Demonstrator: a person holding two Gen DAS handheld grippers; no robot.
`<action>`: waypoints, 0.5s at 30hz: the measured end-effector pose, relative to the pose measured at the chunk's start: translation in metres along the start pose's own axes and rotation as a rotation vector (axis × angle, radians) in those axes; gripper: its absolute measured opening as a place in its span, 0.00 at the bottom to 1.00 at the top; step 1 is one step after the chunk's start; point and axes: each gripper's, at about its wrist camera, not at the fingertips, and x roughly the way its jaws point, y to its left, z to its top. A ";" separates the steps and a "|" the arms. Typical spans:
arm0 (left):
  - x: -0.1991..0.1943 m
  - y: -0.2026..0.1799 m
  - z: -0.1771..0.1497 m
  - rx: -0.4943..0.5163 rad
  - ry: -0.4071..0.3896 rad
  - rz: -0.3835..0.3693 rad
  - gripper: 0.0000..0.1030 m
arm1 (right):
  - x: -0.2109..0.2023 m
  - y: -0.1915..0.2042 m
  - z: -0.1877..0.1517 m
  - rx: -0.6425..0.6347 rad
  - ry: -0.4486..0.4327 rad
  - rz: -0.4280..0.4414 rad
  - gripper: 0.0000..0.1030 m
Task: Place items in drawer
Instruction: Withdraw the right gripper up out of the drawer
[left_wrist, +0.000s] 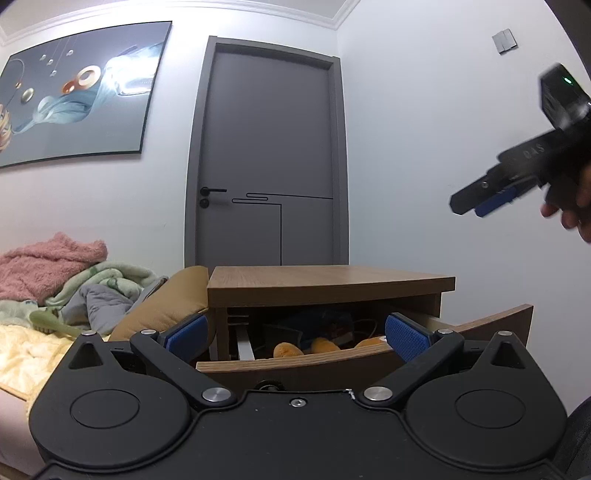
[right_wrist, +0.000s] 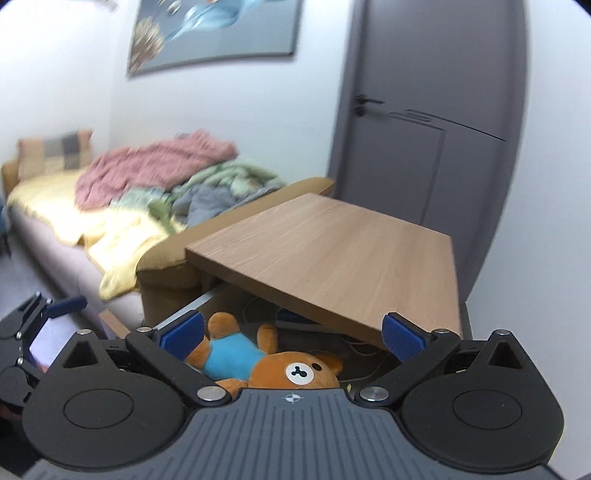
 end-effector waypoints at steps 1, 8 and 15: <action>0.001 0.000 0.000 -0.001 0.003 0.004 0.99 | -0.003 -0.001 -0.007 0.026 -0.023 -0.002 1.00; 0.006 0.001 -0.001 -0.013 0.025 0.023 0.99 | -0.014 0.007 -0.058 0.061 -0.198 -0.042 1.00; 0.011 -0.003 0.000 -0.021 0.024 0.025 0.99 | -0.002 0.016 -0.106 0.133 -0.351 -0.072 1.00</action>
